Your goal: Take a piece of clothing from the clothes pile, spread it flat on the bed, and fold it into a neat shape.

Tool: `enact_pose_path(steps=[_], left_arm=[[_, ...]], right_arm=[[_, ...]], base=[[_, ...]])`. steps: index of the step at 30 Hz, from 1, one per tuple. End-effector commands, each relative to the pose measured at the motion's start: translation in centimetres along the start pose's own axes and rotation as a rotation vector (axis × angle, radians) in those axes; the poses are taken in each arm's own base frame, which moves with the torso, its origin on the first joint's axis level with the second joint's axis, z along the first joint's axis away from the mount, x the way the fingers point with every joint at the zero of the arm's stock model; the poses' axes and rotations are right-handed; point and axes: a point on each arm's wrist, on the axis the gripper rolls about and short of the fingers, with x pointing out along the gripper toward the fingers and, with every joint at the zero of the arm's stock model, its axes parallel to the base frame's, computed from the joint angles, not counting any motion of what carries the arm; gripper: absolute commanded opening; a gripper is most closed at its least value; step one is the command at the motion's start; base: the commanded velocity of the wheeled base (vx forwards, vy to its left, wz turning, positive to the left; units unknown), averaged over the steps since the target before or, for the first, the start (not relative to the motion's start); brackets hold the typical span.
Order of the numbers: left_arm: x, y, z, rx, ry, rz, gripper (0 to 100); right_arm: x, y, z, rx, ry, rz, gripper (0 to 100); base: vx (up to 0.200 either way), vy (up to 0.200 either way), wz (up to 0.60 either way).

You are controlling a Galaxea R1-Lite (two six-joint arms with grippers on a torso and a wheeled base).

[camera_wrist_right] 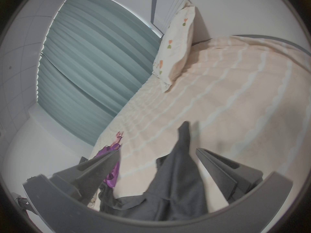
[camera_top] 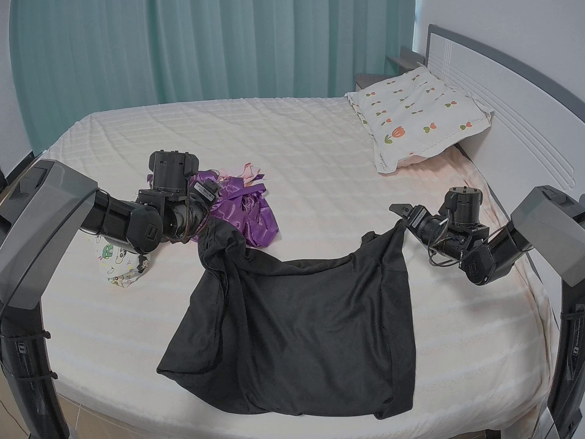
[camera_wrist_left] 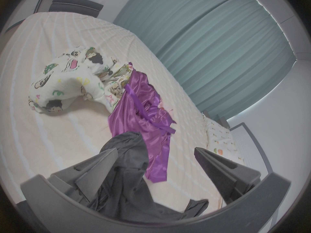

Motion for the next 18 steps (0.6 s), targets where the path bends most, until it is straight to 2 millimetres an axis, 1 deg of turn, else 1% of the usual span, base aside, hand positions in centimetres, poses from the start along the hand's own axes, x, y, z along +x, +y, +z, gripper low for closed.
enact_pose_path(steps=[1,3,4,7,10,12,16,18], left_arm=[[-1.0,1.1,-0.2,0.003,0.051,0.013,100],[-1.8,1.2,-0.2,0.003,0.087,-0.004,100],[-2.5,1.4,-0.2,0.003,0.126,-0.018,100],[-3.2,1.8,-0.3,0.006,0.161,-0.021,100],[-3.5,2.8,-0.9,0.010,0.179,0.009,100],[-4.0,3.1,-0.9,0.003,0.189,0.014,100],[-5.3,4.2,-1.4,0.004,0.205,0.033,100],[-5.7,4.8,-1.8,0.004,0.211,0.038,100]], right_arm=[[-0.9,-1.8,1.6,-0.003,-0.009,-0.060,100],[-1.4,-2.1,1.8,0.000,0.000,-0.074,100],[-1.8,-2.2,2.1,0.003,0.002,-0.078,100],[-2.6,-2.7,2.1,0.011,0.033,-0.088,100],[-4.5,-3.2,0.4,0.012,0.144,-0.090,100],[-5.4,-3.5,-0.6,-0.014,0.185,-0.101,100],[-6.6,-3.5,-2.7,-0.088,0.253,-0.122,100],[-7.0,-3.0,-3.3,-0.129,0.257,-0.137,100]], base=[[0.000,0.000,0.00],[0.000,0.000,0.00],[0.000,0.000,0.00],[0.000,0.000,0.00],[0.000,0.000,0.00],[0.000,0.000,0.00],[0.000,0.000,0.00],[0.000,0.000,0.00]])
